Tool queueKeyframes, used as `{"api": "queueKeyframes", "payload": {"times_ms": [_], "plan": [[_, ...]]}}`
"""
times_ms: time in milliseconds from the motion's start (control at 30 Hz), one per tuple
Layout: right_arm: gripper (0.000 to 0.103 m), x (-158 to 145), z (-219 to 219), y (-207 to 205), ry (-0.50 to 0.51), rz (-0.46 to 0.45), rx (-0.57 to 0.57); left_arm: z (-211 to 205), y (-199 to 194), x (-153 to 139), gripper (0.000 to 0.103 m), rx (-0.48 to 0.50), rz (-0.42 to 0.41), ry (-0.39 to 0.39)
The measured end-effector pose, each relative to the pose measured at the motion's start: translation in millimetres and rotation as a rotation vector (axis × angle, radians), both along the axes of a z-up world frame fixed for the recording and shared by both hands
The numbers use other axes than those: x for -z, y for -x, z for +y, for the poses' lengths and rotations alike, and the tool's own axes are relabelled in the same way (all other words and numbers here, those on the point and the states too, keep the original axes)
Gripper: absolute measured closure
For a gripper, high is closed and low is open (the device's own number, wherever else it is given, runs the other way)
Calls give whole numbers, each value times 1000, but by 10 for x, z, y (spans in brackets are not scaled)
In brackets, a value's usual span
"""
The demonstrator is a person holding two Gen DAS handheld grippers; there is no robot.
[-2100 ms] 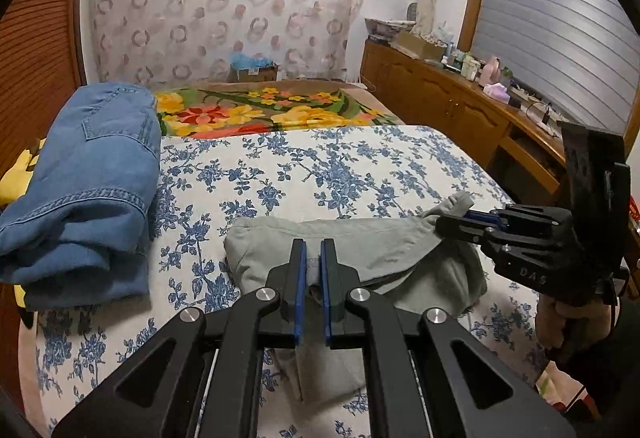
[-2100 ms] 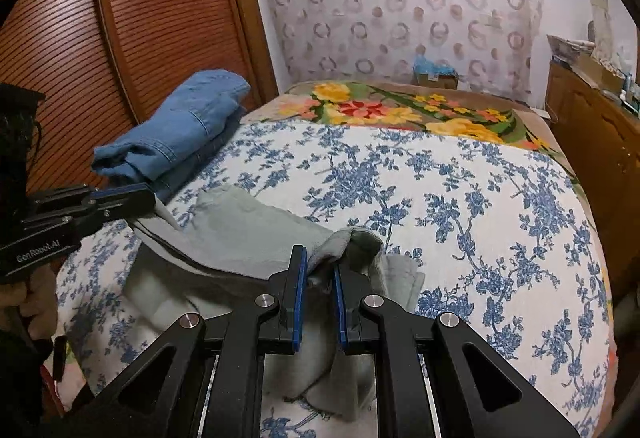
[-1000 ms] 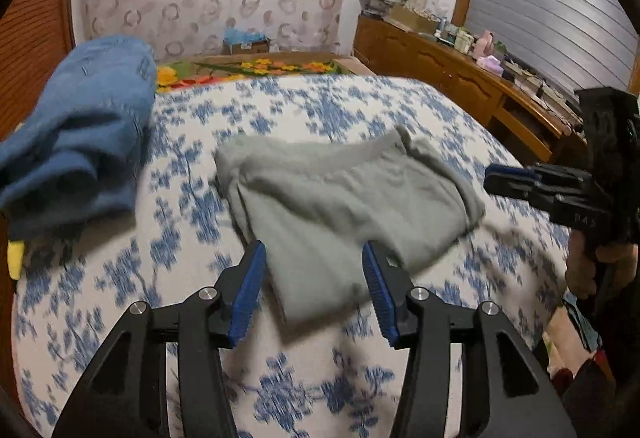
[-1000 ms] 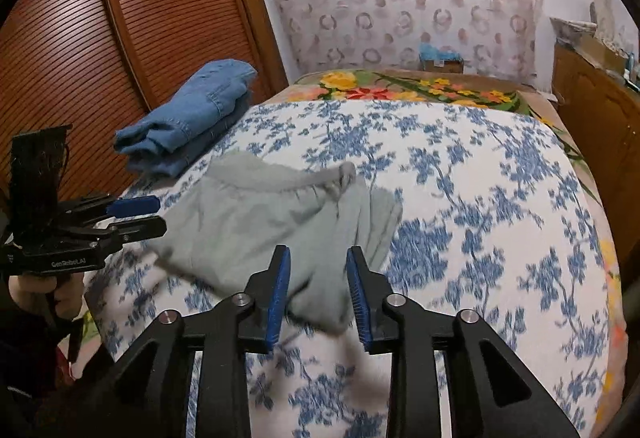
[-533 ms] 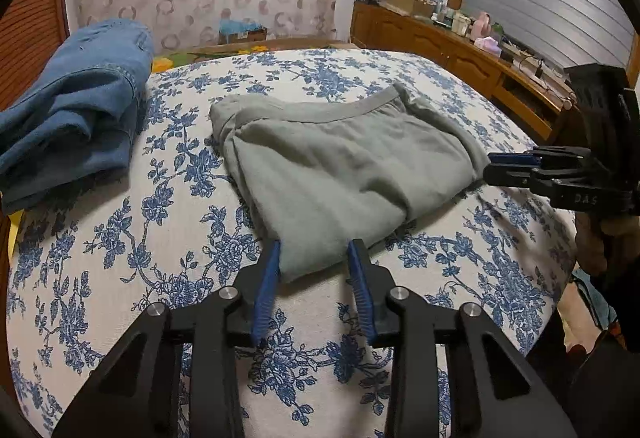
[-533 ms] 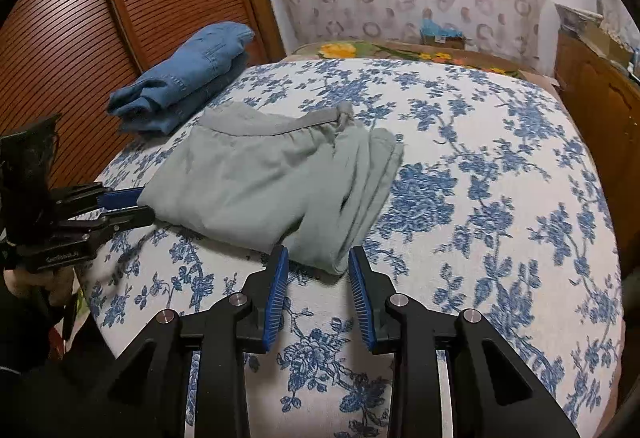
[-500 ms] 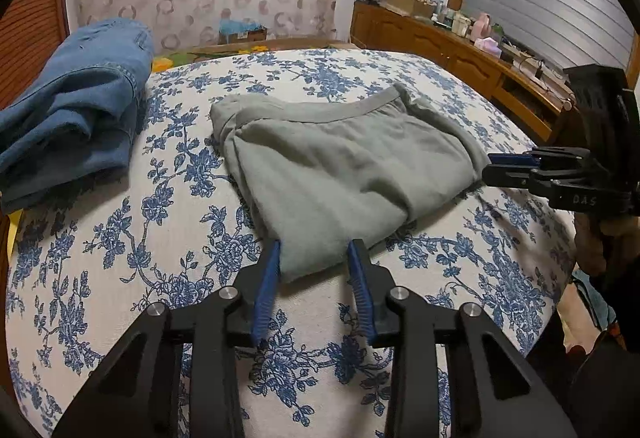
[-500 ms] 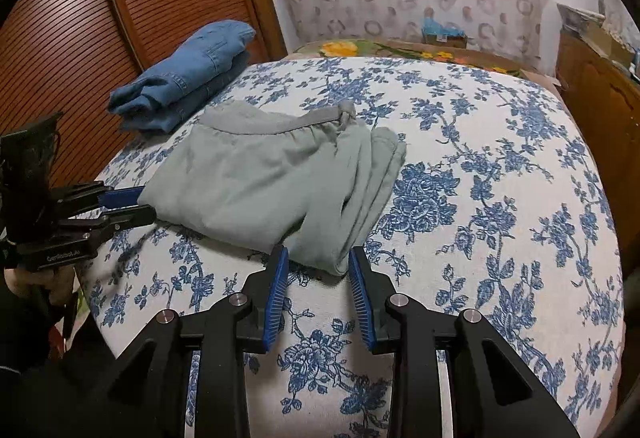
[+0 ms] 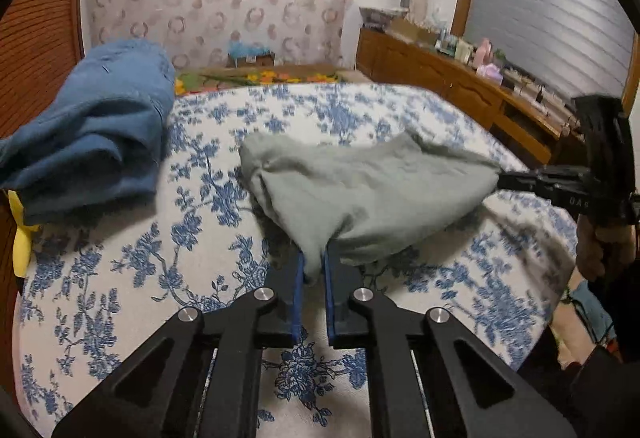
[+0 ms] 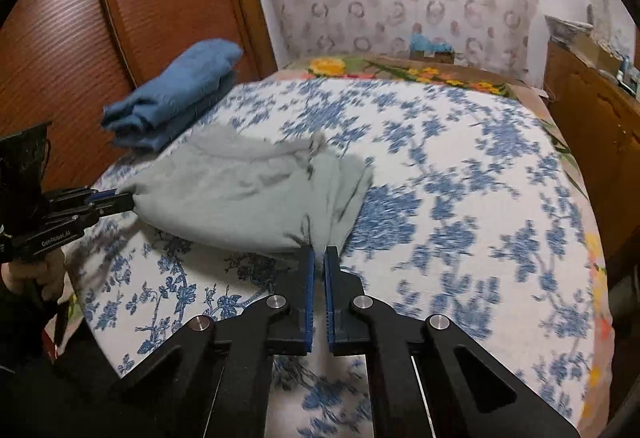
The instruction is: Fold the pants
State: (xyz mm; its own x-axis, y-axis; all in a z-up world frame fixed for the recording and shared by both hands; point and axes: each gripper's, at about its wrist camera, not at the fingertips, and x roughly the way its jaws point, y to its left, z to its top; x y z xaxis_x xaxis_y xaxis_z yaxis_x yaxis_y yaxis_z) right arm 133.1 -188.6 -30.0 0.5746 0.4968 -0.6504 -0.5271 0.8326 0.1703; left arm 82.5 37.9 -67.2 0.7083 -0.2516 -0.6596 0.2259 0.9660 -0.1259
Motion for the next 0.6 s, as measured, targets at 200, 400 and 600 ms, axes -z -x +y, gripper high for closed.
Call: {"api": "queueKeyframes", "payload": {"times_ms": [200,400,600], "plan": [[100,-55,-109,230,-13,-18,-10,-57,120,-50,93,23,5,-15],[100,-108,-229,413,-27,-14,-17,-113,330,-114,93,52,9,-4],[100,-28,-277,612,40,-4,-36,-262,434,-2,92,69,50,-43]]}}
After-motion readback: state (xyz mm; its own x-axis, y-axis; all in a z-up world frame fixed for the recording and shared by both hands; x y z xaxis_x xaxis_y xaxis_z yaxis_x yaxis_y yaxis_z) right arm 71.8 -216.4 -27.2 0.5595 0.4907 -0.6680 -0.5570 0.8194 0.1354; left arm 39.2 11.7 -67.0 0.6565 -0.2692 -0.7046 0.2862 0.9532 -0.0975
